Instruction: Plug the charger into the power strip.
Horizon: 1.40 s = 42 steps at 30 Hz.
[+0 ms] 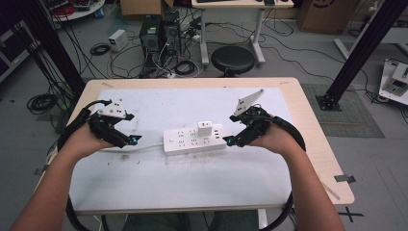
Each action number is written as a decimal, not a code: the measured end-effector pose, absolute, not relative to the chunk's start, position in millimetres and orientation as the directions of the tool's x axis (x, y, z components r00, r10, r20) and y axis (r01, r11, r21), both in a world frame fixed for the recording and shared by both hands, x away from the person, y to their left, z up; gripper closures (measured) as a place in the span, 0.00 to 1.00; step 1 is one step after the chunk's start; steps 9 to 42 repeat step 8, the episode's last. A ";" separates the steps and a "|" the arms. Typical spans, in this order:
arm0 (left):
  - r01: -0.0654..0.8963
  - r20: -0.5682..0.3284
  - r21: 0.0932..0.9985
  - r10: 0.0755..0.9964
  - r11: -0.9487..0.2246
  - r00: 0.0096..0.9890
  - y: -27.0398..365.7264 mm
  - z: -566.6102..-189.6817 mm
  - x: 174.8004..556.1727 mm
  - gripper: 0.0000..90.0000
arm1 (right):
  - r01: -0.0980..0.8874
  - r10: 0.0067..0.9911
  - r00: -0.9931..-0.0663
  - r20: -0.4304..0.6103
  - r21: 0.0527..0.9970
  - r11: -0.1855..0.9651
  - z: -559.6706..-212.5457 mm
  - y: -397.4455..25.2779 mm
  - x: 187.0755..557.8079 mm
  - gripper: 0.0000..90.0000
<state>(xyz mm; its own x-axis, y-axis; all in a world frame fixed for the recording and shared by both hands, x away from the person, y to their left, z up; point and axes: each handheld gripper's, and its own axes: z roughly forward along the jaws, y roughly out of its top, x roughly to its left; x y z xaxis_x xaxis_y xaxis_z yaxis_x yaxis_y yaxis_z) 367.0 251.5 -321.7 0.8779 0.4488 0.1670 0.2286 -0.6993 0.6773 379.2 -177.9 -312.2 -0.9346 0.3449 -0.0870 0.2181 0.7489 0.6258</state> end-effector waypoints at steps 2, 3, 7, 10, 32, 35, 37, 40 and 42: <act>0.231 0.164 0.680 0.451 -0.696 0.877 250.8 -322.3 367.6 0.23 | 0.226 0.352 -0.932 -0.083 0.626 0.746 -312.5 -177.2 378.5 0.22; 0.230 0.164 0.680 0.450 -0.697 0.878 250.8 -322.4 367.9 0.23 | 0.222 0.348 -0.934 -0.084 0.626 0.747 -312.3 -177.1 378.6 0.22; 0.229 0.163 0.677 0.445 -0.700 0.880 250.9 -322.9 368.1 0.23 | 0.219 0.347 -0.934 -0.089 0.625 0.749 -311.7 -176.5 377.8 0.22; 0.229 0.163 0.676 0.445 -0.700 0.880 251.3 -322.8 368.2 0.23 | 0.221 0.350 -0.933 -0.089 0.627 0.747 -311.8 -176.3 377.7 0.22; 0.229 0.163 0.676 0.445 -0.700 0.880 251.3 -322.8 368.2 0.23 | 0.221 0.350 -0.933 -0.089 0.627 0.747 -311.8 -176.3 377.7 0.22; 0.229 0.163 0.676 0.445 -0.700 0.880 251.3 -322.8 368.2 0.23 | 0.221 0.350 -0.933 -0.089 0.627 0.747 -311.8 -176.3 377.7 0.22; 0.229 0.163 0.676 0.445 -0.700 0.880 251.3 -322.8 368.2 0.23 | 0.221 0.350 -0.933 -0.089 0.627 0.747 -311.8 -176.3 377.7 0.22; 0.229 0.163 0.676 0.445 -0.700 0.880 251.3 -322.8 368.2 0.23 | 0.221 0.350 -0.933 -0.089 0.627 0.747 -311.8 -176.3 377.7 0.22; 0.229 0.163 0.676 0.445 -0.700 0.880 251.3 -322.8 368.2 0.23 | 0.221 0.350 -0.933 -0.089 0.627 0.747 -311.8 -176.3 377.7 0.22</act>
